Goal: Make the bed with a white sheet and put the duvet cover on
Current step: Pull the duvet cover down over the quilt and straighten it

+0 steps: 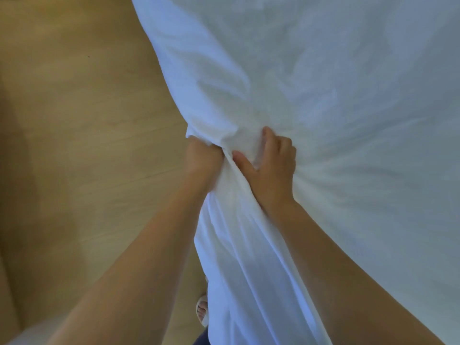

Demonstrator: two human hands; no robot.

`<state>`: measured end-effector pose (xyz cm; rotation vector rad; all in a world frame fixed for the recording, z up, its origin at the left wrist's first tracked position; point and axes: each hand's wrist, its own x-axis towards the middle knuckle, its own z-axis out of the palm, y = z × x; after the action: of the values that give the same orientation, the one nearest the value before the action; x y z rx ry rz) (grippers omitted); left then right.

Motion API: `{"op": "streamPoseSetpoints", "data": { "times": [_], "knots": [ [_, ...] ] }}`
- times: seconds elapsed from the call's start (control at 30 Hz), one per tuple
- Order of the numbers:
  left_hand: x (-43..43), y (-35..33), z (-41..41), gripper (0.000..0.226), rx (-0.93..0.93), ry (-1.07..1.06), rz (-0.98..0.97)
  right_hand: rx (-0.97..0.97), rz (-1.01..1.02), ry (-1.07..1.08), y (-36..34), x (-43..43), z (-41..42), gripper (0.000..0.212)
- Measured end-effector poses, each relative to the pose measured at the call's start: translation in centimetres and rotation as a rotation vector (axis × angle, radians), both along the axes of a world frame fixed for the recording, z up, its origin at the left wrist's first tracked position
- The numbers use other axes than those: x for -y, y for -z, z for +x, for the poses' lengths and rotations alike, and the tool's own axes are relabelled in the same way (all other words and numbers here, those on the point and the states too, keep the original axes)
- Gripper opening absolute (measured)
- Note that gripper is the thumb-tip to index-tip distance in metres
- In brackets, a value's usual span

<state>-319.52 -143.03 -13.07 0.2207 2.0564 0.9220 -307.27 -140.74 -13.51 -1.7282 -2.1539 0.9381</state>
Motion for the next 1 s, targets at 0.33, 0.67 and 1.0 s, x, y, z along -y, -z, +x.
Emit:
{"op": "streamPoseSetpoints", "data": {
  "times": [0.33, 0.67, 1.0],
  "knots": [
    [2.6, -3.3, -2.4, 0.041, 0.344, -0.076, 0.239, -0.234, 0.019, -0.104, -2.8, -2.7, -0.2, 0.048],
    [3.9, 3.3, -3.4, 0.026, 0.391, -0.174, -0.031, -0.182, -0.017, 0.135, -1.4, -4.3, 1.7, 0.051],
    [-1.6, 0.4, -10.5, 0.028, 0.727, -0.220, 0.319, -0.086, -0.036, -0.072, -1.4, -7.3, -8.3, 0.063]
  ]
}}
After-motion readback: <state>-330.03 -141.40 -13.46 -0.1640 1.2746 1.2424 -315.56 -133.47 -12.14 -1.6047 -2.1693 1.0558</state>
